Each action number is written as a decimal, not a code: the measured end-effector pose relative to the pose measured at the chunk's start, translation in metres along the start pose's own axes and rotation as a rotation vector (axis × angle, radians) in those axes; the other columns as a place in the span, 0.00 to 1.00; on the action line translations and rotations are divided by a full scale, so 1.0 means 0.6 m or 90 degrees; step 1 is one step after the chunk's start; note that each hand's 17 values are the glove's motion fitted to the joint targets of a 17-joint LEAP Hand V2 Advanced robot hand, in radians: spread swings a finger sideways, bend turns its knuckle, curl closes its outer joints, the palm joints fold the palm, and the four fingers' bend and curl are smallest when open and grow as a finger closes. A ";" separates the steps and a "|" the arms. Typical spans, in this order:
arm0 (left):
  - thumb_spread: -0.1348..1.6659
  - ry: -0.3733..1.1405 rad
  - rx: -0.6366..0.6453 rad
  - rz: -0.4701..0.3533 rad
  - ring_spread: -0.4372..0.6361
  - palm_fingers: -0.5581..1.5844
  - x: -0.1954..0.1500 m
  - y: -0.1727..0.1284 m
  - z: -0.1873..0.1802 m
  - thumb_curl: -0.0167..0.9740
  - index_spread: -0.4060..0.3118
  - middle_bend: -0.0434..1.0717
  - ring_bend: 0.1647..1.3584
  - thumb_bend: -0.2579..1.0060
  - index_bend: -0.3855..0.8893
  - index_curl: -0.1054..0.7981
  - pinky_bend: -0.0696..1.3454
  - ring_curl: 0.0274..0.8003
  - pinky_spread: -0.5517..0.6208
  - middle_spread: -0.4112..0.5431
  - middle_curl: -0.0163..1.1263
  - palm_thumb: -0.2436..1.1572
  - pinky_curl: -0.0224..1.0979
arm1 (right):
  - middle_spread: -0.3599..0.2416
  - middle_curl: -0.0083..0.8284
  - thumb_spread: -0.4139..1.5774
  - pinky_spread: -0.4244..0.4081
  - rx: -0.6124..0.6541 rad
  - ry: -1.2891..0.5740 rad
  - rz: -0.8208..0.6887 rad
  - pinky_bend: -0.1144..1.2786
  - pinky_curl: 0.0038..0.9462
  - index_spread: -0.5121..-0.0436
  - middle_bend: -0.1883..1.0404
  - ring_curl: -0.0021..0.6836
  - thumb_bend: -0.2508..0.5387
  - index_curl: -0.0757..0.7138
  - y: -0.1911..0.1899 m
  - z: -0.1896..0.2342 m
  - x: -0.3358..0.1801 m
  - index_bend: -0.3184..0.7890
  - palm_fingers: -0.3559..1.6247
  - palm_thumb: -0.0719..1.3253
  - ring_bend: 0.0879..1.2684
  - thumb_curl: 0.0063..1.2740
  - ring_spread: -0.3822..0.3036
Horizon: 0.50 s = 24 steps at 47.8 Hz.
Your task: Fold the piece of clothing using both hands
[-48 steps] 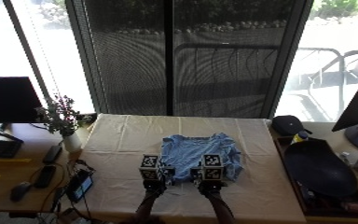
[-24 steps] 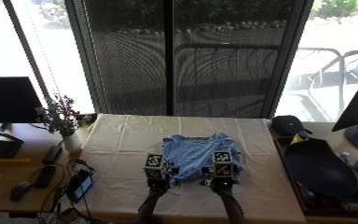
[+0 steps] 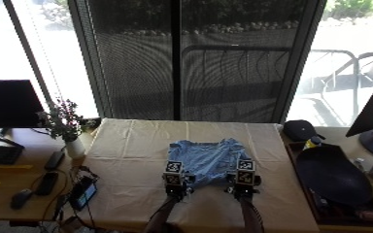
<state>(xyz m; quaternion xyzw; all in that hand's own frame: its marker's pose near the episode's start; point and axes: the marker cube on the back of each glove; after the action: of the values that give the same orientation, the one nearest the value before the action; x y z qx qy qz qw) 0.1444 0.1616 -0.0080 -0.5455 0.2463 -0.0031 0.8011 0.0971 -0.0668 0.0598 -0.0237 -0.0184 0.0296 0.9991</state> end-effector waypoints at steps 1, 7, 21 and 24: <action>0.68 -0.002 0.016 0.004 0.57 0.40 0.005 0.002 -0.011 0.34 0.46 0.23 0.32 0.19 0.37 0.35 0.49 0.36 0.63 0.43 0.35 0.49 0.31 | 0.63 0.38 0.74 0.73 -0.015 0.003 0.011 0.61 0.38 0.31 0.31 0.34 0.30 0.36 -0.004 0.007 0.005 0.38 0.19 0.38 0.15 0.23 0.76; 0.68 -0.039 0.055 -0.002 0.57 0.40 0.003 -0.010 -0.017 0.34 0.46 0.23 0.33 0.19 0.39 0.35 0.50 0.36 0.63 0.43 0.36 0.50 0.31 | 0.63 0.39 0.74 0.68 -0.002 0.004 0.032 0.63 0.38 0.32 0.32 0.37 0.31 0.35 -0.039 0.037 0.018 0.37 0.20 0.41 0.19 0.24 0.72; 0.73 -0.073 0.103 -0.008 0.48 0.55 -0.011 -0.004 -0.021 0.34 0.35 0.23 0.23 0.21 0.56 0.49 0.39 0.32 0.57 0.33 0.36 0.54 0.27 | 0.52 0.36 0.79 0.50 0.130 0.019 0.012 0.71 0.39 0.23 0.26 0.52 0.33 0.26 -0.077 0.050 -0.004 0.32 0.36 0.51 0.53 0.26 0.40; 0.74 -0.098 0.107 -0.013 0.43 0.59 -0.015 0.004 -0.029 0.35 0.32 0.23 0.22 0.21 0.57 0.51 0.37 0.31 0.55 0.29 0.36 0.56 0.27 | 0.46 0.36 0.80 0.45 0.234 0.091 0.023 0.71 0.39 0.21 0.28 0.55 0.35 0.27 -0.094 0.038 0.007 0.37 0.43 0.54 0.58 0.26 0.33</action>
<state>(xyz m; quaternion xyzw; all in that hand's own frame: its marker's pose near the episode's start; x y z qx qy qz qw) 0.1291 0.1495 -0.0116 -0.4774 0.1775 0.0099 0.8605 0.1037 -0.1219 0.0852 0.1565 0.0588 0.0486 0.9847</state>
